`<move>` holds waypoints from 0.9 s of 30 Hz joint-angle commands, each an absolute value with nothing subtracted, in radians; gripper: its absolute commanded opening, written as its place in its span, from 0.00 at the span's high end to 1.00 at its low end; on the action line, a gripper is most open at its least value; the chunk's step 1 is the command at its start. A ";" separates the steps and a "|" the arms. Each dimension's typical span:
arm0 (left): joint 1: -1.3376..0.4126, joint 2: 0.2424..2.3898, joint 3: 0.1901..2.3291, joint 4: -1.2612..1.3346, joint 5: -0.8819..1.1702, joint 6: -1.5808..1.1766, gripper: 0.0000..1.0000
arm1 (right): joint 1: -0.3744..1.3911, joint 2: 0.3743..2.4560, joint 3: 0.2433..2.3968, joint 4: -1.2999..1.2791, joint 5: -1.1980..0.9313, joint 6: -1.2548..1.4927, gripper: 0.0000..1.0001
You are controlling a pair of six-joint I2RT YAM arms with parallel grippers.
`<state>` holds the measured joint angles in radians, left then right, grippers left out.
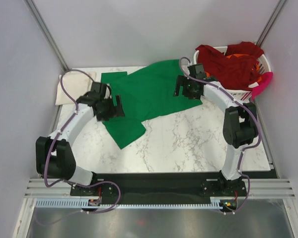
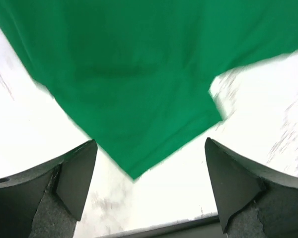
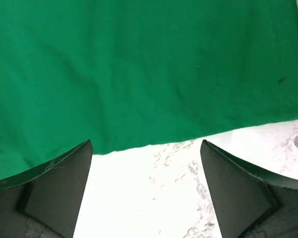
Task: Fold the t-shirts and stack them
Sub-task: Flatten the tshirt out
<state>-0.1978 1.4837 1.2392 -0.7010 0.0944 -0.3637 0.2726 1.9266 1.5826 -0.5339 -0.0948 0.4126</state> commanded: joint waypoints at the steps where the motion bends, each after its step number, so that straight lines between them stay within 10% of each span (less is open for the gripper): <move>1: -0.193 1.358 1.039 -0.540 0.201 -0.480 0.04 | 0.262 1.979 1.638 -0.467 -0.078 0.368 0.02; 27: -0.350 1.494 0.744 -0.468 0.078 -0.638 0.08 | 0.241 1.924 1.396 -0.397 -0.147 0.425 0.02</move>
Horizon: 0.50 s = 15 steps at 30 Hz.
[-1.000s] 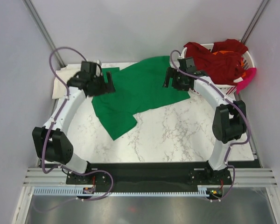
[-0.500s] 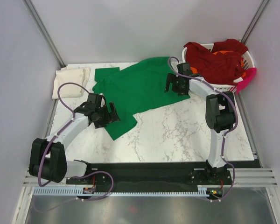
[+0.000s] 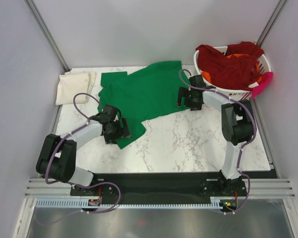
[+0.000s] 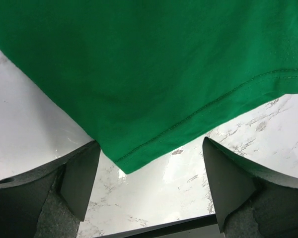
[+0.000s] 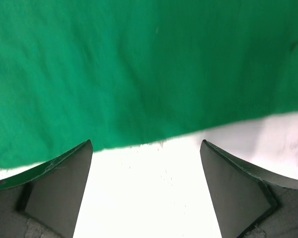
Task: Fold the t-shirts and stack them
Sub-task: Flatten the tshirt out
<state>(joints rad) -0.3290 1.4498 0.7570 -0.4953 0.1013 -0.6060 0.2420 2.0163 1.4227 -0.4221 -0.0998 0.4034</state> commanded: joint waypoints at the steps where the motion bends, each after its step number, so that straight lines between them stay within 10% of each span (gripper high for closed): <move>1: -0.353 1.505 0.742 -0.468 0.078 -0.638 0.08 | 0.242 1.905 1.367 -0.385 -0.158 0.434 0.02; 12: -0.312 1.304 0.733 -0.468 0.045 -0.659 0.11 | 0.244 1.674 1.166 -0.350 -0.157 0.468 0.02; 13: -0.298 1.214 0.715 -0.602 -0.074 -0.684 0.97 | 0.242 1.658 1.154 -0.350 -0.141 0.466 0.02; 15: -0.287 1.155 0.706 -0.615 -0.058 -0.687 0.98 | 0.244 1.654 1.135 -0.344 -0.133 0.466 0.02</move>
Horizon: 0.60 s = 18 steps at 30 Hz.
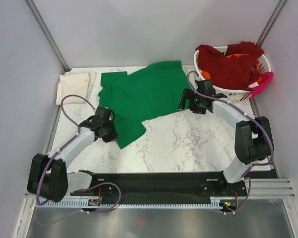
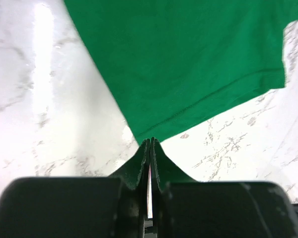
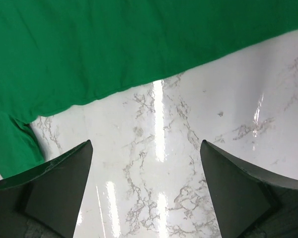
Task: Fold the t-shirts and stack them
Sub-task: Flatten the tshirt out
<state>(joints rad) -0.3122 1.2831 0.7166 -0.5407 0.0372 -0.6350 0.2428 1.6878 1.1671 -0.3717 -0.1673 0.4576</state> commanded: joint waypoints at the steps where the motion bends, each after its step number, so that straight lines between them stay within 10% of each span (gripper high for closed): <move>1: -0.287 1.144 0.707 -0.620 -0.052 -0.686 0.97 | 0.244 1.660 1.123 -0.335 -0.140 0.466 0.02; 4: -0.287 1.169 0.706 -0.637 -0.028 -0.715 0.16 | 0.242 1.664 1.111 -0.318 -0.167 0.477 0.02; 18: -0.331 1.324 0.641 -0.499 -0.005 -0.755 0.18 | 0.244 1.646 1.075 -0.304 -0.166 0.453 0.02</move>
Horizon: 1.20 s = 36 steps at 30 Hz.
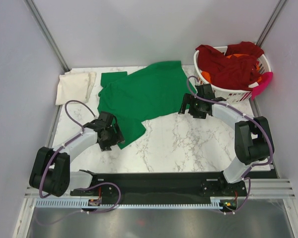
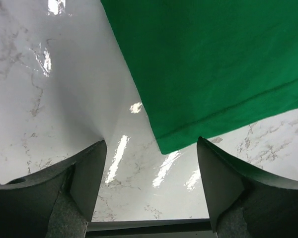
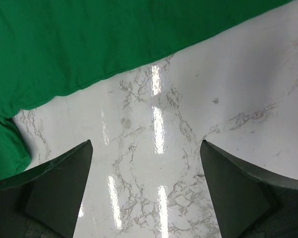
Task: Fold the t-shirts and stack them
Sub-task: Flatten the tshirt out
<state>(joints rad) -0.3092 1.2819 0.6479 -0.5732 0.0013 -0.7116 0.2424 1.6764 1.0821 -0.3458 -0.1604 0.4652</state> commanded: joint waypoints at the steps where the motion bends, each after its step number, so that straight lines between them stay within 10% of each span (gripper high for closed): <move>1: -0.336 1.366 0.643 -0.488 -0.005 -0.758 0.18 | 0.244 1.644 1.075 -0.304 -0.164 0.453 0.02; 7: -0.359 1.488 0.656 -0.402 0.025 -0.759 0.39 | 0.241 1.649 1.071 -0.304 -0.161 0.442 0.02; 12: -0.362 1.502 0.666 -0.382 0.031 -0.738 0.98 | 0.238 1.655 1.062 -0.298 -0.155 0.437 0.02; 36: -0.198 1.048 0.827 -0.791 -0.046 -0.638 0.98 | 0.189 1.827 1.157 -0.279 -0.006 0.469 0.02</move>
